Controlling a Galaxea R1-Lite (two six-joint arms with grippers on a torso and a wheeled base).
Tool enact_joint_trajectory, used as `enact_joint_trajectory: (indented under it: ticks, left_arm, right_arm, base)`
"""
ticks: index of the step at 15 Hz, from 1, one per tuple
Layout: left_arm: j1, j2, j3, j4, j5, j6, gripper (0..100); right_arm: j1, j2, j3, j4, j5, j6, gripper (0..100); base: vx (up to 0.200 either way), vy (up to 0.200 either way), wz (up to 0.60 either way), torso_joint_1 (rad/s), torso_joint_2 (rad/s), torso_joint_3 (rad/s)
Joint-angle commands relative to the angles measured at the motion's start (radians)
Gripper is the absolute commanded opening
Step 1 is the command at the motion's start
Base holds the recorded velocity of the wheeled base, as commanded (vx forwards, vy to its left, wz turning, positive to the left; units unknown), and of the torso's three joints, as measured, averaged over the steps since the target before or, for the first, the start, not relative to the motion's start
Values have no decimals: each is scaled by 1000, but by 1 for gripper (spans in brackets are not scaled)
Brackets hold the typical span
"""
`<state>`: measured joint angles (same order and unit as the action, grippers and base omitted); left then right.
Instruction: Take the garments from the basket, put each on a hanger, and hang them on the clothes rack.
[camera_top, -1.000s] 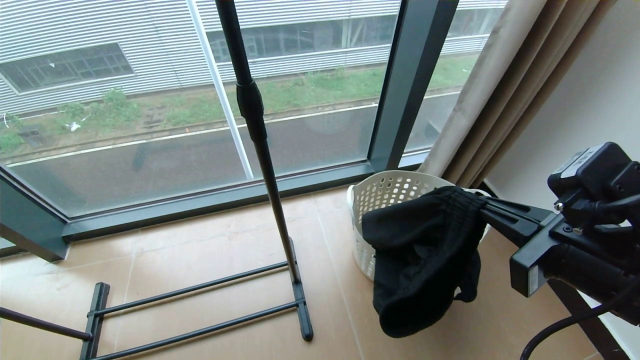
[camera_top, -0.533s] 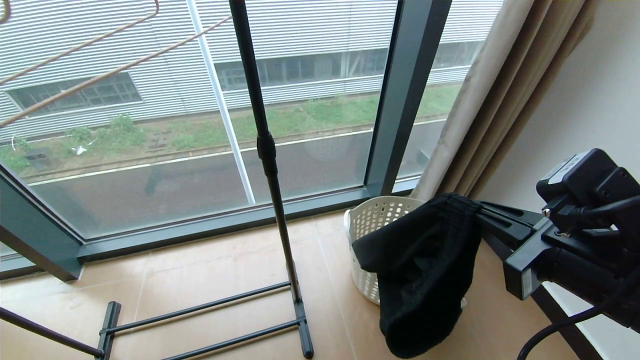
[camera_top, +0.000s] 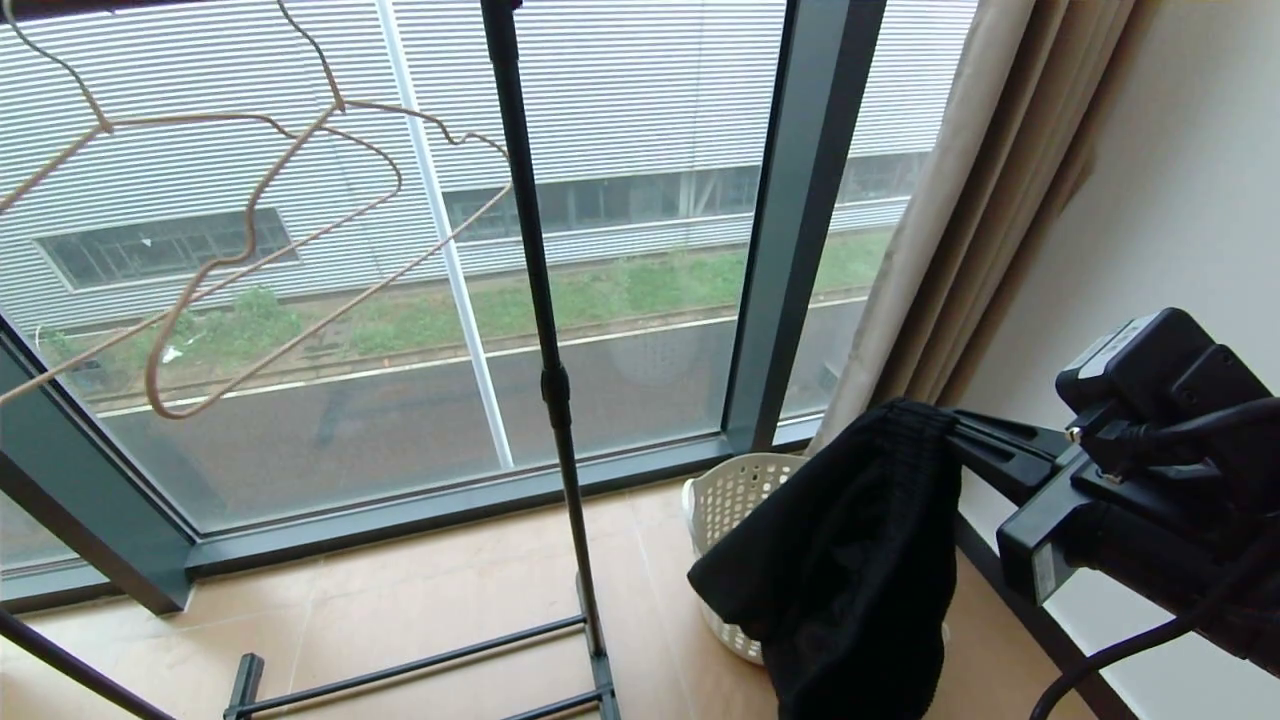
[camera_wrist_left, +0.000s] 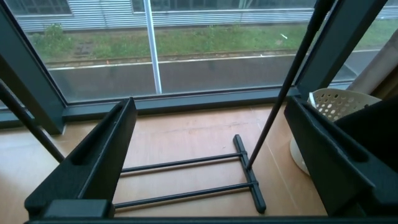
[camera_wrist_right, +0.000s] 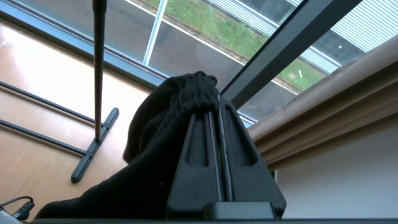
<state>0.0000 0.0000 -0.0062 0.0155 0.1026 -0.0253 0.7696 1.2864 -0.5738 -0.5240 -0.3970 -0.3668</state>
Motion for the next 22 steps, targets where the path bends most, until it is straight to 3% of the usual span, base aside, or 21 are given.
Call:
enact_joint_trajectory:
  ticks: [1,15,22]
  left_arm:
    - [0,0,0,0,0,-1,100]
    - [0,0,0,0,0,1,100]
    - [0,0,2,0,0,1,100]
  right_arm:
    - [0,8,0,-1,0,0,0]
    - [0,8,5,1,0,-3,0]
    - [0,10,15,-1,0,-6,0]
  base:
    - [0,0,0,203,-500,-119]
    - [0,0,0,238,-557,-253]
    - [0,0,0,179,-389,-207]
